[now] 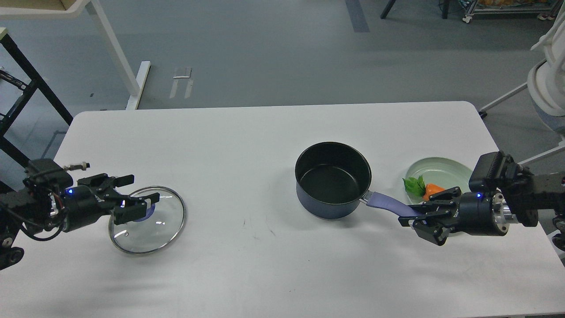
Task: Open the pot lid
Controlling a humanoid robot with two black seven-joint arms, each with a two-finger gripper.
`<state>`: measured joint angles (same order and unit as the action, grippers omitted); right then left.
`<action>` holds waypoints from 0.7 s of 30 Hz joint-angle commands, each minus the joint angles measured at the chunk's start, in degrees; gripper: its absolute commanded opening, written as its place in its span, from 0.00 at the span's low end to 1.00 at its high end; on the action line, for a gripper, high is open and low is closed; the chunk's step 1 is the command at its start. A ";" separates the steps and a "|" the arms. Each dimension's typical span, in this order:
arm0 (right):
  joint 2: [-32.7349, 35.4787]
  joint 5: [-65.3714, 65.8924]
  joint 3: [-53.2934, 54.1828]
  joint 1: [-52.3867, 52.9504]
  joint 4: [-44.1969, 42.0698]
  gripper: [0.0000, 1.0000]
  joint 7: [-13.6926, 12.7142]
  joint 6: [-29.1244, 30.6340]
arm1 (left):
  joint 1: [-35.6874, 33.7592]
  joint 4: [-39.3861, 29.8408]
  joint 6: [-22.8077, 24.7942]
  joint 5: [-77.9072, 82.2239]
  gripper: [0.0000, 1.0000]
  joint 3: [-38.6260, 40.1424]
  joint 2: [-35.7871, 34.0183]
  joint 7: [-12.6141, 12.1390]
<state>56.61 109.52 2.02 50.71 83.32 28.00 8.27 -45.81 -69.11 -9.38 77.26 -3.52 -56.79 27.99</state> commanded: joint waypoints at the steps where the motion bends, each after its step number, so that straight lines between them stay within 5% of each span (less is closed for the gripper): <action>1: 0.08 -0.01 0.00 0.00 0.00 0.36 0.00 0.00 | -1.47 0.20 13.12 -27.69 0.99 5.52 0.27 0.01; 5: 0.25 -0.01 0.00 0.00 0.00 0.38 0.00 0.00 | -1.30 0.46 21.23 -54.88 0.99 7.30 0.45 0.01; 9: 0.25 -0.01 0.00 0.00 0.00 0.45 0.00 0.00 | -1.12 2.74 21.15 -65.48 0.99 8.44 2.73 0.01; 18: 4.47 -5.18 0.79 0.61 0.53 0.91 0.00 -0.18 | 0.37 12.94 22.56 -75.14 0.99 13.98 10.82 0.01; 21: 5.96 -14.20 1.67 3.33 0.27 0.95 0.00 -0.18 | 0.46 13.47 24.66 -77.35 0.99 13.98 11.70 0.01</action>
<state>61.15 102.91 2.90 51.87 83.79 28.00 8.15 -45.48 -56.19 13.46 2.10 10.36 -45.96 27.99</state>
